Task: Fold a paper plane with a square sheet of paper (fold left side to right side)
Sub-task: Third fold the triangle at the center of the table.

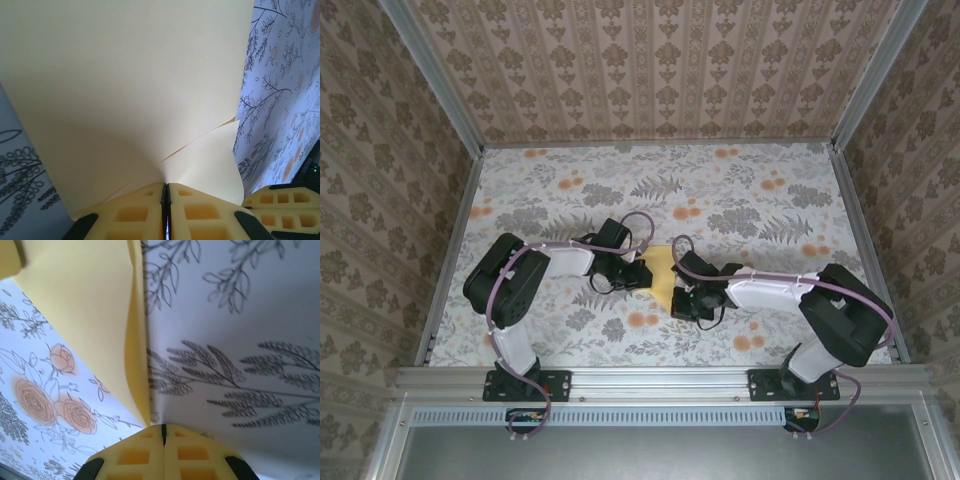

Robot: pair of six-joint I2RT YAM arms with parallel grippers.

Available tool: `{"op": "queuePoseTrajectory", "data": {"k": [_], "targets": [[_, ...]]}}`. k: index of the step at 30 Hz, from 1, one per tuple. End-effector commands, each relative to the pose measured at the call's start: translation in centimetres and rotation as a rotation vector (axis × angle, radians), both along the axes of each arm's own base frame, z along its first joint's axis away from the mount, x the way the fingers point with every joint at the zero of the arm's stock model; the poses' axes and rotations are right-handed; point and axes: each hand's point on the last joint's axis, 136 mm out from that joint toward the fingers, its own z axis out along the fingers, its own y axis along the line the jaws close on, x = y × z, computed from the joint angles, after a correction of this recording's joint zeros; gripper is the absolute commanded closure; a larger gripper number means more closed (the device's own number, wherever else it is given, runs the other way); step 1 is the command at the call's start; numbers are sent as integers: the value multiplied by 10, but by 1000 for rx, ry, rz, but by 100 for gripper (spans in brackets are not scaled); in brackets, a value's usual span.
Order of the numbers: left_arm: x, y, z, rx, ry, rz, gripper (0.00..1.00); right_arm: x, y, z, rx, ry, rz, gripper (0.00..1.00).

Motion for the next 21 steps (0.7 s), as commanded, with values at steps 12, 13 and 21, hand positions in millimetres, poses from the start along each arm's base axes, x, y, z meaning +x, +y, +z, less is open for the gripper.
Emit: {"op": "queuePoseTrajectory", "data": {"k": [12,13,21], "targets": [[-6,20,-17,109,18,17,88,34,22,28,60,-98,16,100],[-6,20,-16,109,17,17,88,35,24,26,59,-96,18,100],[-5,18,-13,100,9,17,88,33,22,3,5,-39,23,100]]}}
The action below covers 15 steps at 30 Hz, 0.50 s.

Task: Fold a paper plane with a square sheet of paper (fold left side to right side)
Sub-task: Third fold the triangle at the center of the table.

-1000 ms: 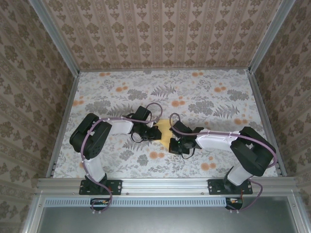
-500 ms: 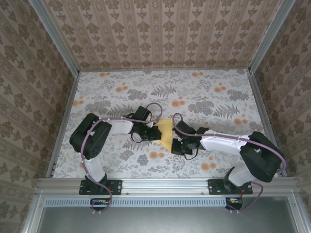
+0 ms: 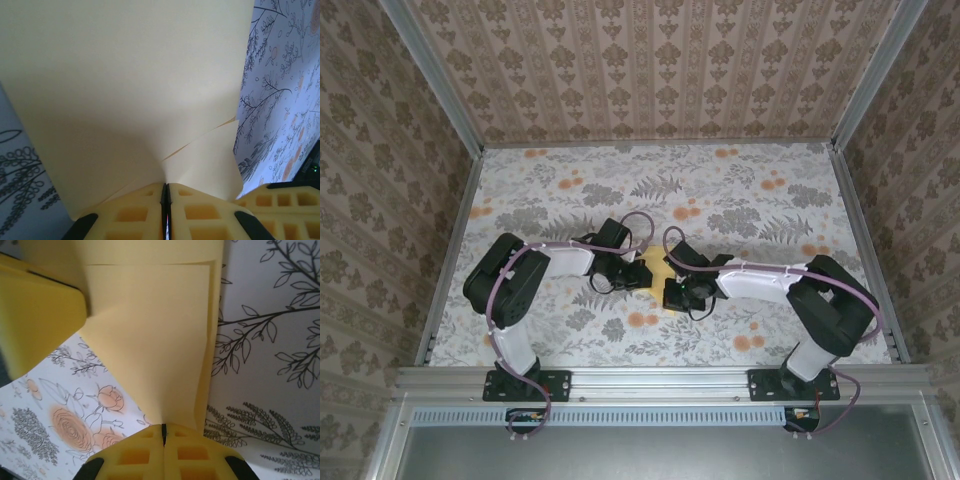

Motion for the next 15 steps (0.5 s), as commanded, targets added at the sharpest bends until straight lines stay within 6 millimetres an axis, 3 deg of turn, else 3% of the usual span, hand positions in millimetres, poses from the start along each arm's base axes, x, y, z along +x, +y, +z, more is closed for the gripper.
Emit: {"op": "queuePoseTrajectory", "data": {"k": [1,11,15], "targets": [[-4,17,-11,96,5,18,88,3,-1,-2,-24,5,7,100],[14,9,40,27,-136,11,78,-22,-24,-30,-112,108,16,100],[7,10,55,-6,-166,-6,80,-26,-30,-32,-142,110,25,100]]}}
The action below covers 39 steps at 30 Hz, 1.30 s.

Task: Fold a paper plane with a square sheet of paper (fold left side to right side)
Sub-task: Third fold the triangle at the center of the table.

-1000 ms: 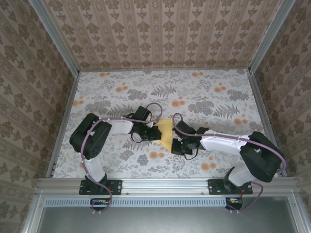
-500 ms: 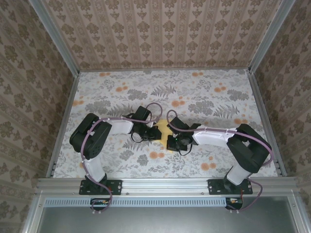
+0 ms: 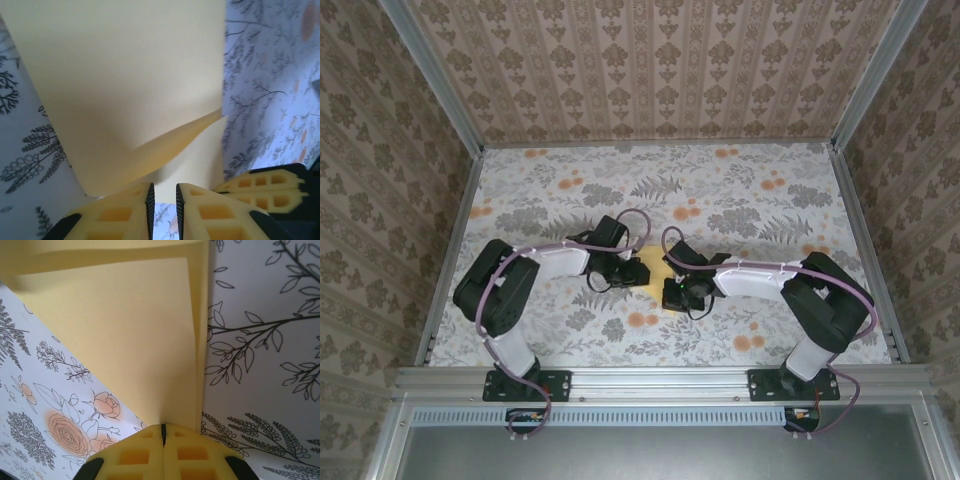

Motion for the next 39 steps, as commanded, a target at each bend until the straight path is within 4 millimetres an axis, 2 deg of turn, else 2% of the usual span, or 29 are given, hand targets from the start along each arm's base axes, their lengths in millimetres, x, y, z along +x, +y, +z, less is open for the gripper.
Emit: {"op": "queuePoseTrajectory", "data": {"k": [1,6,12,26,39], "targets": [[-2,0,21,-33,-61,-36,81,-25,-32,-27,-140,93,15,100],[-23,-8,20,-90,-39,-100,84,-25,-32,-28,-145,92,27,100],[-39,-22,12,-98,-14,-178,86,-25,-32,-28,-148,92,30,100],[-45,-36,-11,-52,34,-253,89,-25,-33,-29,-157,94,37,100],[-46,-31,-26,7,55,-264,90,-26,-35,-30,-169,97,41,100]]}}
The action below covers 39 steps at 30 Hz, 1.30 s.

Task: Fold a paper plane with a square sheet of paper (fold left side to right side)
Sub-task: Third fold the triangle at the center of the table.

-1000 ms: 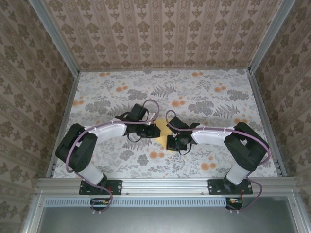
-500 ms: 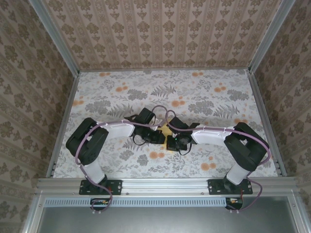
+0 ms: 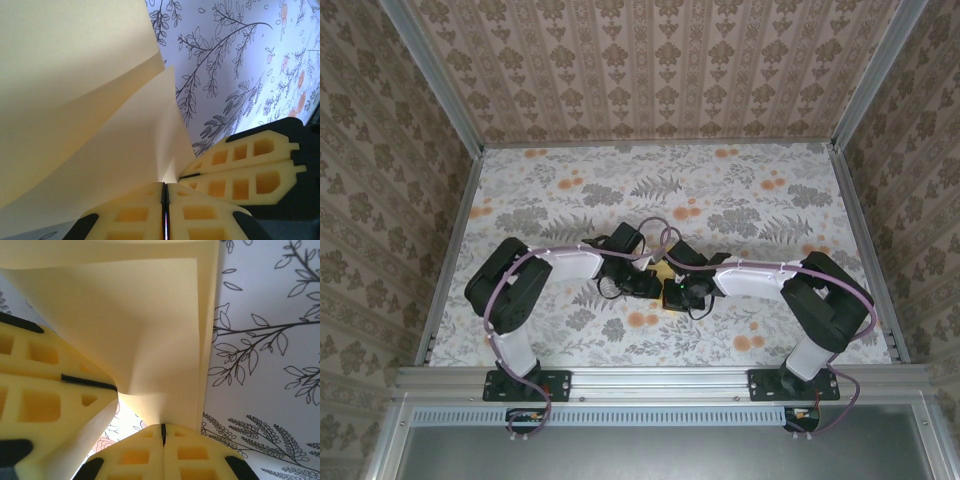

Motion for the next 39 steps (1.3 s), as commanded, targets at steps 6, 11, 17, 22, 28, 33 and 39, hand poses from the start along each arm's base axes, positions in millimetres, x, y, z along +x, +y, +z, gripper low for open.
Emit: {"op": "queuePoseTrajectory", "data": {"k": [6,11,17,22,28,33,39], "targets": [[1,5,-10,56,-12,-20,90,-26,-35,-29,-167,107,3,100],[1,10,-14,76,-13,-21,90,-26,-37,-30,-171,109,3,100],[9,15,-21,93,-18,0,91,-27,-37,-30,-173,112,6,100],[16,18,-24,107,-23,12,91,-29,-39,-31,-180,118,8,100],[23,27,-28,137,-30,20,91,-31,-41,-31,-185,120,12,100],[29,36,-26,157,-40,26,91,-32,-41,-31,-188,123,15,100],[41,45,-23,169,-55,37,91,-32,-42,-31,-191,125,16,100]]}}
